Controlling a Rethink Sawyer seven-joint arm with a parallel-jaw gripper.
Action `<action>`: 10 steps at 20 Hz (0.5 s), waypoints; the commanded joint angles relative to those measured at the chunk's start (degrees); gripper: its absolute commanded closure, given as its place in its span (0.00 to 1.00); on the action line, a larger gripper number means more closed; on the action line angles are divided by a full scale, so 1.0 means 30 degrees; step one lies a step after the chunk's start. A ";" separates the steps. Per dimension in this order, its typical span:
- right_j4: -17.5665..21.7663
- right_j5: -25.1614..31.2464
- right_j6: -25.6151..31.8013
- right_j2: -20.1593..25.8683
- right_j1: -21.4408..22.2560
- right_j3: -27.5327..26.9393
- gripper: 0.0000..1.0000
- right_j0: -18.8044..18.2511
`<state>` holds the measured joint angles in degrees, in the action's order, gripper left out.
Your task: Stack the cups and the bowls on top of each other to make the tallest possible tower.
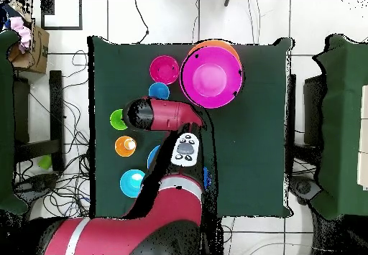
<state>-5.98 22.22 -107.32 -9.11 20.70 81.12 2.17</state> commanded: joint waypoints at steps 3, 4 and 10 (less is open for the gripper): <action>-0.1201 0.1960 -0.2994 0.1830 -0.0846 -0.1341 0.00 0.0353; -0.1268 0.1971 -0.2892 0.1999 -0.0437 -0.0882 0.00 0.0333; -0.1440 0.2075 -0.1780 0.3198 0.2596 0.2583 0.00 -0.0390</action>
<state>-8.62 22.22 -107.32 -7.46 23.15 82.31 2.51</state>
